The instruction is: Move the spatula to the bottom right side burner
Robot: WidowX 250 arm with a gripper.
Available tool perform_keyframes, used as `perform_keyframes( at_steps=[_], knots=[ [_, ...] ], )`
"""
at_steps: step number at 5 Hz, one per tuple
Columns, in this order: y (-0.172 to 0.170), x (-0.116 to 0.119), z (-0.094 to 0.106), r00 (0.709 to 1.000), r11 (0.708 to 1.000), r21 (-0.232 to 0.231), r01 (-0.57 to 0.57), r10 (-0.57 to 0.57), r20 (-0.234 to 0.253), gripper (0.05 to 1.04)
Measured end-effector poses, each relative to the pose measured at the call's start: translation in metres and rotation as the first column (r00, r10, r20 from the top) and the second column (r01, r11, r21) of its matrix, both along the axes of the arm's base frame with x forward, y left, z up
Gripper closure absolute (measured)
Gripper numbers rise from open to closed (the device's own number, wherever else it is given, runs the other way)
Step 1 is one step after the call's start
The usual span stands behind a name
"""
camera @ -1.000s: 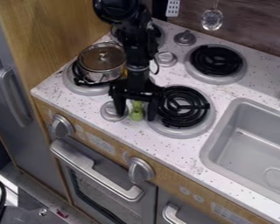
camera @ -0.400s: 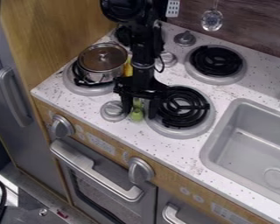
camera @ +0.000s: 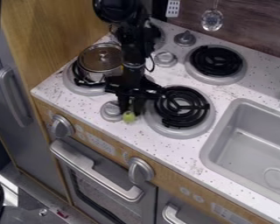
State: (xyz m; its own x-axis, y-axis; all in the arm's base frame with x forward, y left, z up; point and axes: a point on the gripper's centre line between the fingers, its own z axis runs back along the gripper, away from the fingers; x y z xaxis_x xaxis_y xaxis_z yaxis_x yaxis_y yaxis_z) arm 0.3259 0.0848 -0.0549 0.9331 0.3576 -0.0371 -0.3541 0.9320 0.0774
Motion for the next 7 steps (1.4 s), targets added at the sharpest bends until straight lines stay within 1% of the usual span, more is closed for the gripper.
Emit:
perform_keyframes(
  at_steps=[1,2,3,4,5,6,7],
  knots=[
    [0.005,-0.002,0.0,1.0,1.0,-0.007,-0.014,0.014,-0.01,0.466],
    [0.006,-0.005,0.0,0.999,1.0,-0.015,-0.014,0.014,-0.029,0.494],
    [0.007,-0.006,-0.002,0.999,1.0,-0.018,-0.001,0.0,-0.035,0.747],
    [0.007,-0.006,-0.001,0.999,1.0,-0.018,-0.002,0.002,-0.035,0.775],
    [0.006,-0.009,0.0,0.999,1.0,-0.02,0.018,-0.018,-0.037,0.775],
    [-0.006,-0.013,0.021,0.996,0.997,-0.009,0.078,-0.078,-0.036,0.775],
    [-0.027,0.002,0.042,0.991,0.992,0.006,0.128,-0.129,0.039,0.775]
  ],
)
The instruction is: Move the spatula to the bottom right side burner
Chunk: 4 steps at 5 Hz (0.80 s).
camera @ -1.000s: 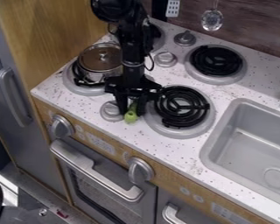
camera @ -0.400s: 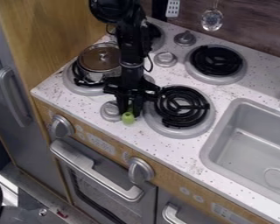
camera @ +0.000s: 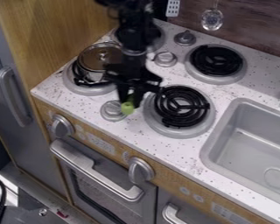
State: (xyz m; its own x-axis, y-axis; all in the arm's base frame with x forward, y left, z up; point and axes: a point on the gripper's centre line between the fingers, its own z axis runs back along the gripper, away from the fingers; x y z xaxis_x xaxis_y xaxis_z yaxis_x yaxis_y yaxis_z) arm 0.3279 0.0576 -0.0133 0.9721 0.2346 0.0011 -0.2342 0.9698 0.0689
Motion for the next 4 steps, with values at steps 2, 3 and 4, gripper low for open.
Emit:
perform_keyframes(
  at_steps=[2,3,4],
  knots=[
    [-0.051,0.014,-0.019,0.992,0.991,-0.046,0.123,-0.124,-0.02,0.775],
    [-0.065,0.025,-0.021,0.986,0.985,-0.046,0.164,-0.165,-0.012,0.775],
    [-0.067,0.029,-0.021,0.986,0.985,-0.048,0.168,-0.169,-0.014,0.711]
  ],
)
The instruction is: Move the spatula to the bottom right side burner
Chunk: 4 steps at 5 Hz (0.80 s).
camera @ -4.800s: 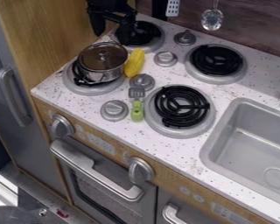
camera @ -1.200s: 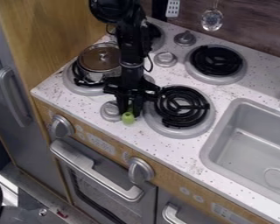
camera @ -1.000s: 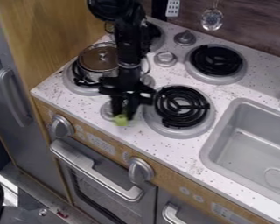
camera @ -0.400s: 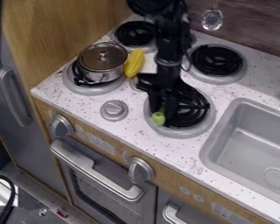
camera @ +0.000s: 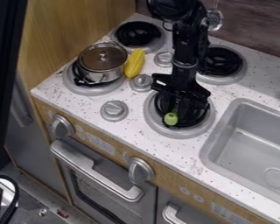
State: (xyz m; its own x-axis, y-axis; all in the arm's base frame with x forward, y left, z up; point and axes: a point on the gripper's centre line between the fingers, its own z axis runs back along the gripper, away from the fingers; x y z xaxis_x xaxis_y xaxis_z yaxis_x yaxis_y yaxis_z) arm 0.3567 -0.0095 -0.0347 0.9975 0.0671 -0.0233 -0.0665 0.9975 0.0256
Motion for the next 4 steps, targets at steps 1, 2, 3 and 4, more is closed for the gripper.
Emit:
perform_keyframes(
  at_steps=[1,2,3,4],
  knots=[
    [0.003,-0.007,-0.002,1.0,1.0,0.018,-0.021,0.021,-0.018,0.393],
    [0.009,-0.006,0.029,0.996,0.998,0.012,-0.058,0.057,0.065,0.119],
    [0.016,-0.008,0.06,0.986,0.996,0.0,-0.086,0.085,0.141,0.083],
    [0.027,-0.01,0.082,0.974,0.992,-0.033,-0.121,0.125,0.186,0.083]
  ],
)
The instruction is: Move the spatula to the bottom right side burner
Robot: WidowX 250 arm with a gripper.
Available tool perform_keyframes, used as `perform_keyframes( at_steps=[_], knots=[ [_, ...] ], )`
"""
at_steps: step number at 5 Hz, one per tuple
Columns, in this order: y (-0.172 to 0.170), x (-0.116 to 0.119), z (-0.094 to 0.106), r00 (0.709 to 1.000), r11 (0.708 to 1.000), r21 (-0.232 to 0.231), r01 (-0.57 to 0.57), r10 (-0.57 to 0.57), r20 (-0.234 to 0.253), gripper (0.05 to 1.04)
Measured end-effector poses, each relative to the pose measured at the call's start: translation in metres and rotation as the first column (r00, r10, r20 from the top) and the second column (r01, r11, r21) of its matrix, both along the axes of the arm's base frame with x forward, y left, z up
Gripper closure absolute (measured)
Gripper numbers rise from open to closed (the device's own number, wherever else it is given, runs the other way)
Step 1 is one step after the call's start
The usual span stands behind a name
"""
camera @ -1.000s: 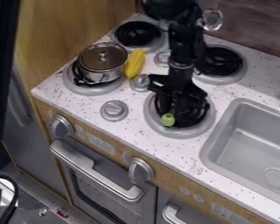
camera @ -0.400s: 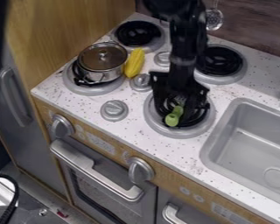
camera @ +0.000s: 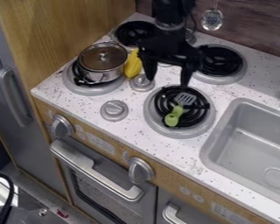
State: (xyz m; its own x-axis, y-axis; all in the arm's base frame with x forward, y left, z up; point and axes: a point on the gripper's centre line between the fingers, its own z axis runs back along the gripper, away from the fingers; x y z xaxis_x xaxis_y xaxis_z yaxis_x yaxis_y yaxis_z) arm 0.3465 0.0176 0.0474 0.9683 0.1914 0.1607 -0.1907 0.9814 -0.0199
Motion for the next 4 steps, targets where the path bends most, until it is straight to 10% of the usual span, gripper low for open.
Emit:
perform_keyframes(
  at_steps=[4],
  knots=[
    [0.0021,0.0001,0.0018,1.0,1.0,-0.003,-0.006,0.006,0.006,0.083]
  ],
)
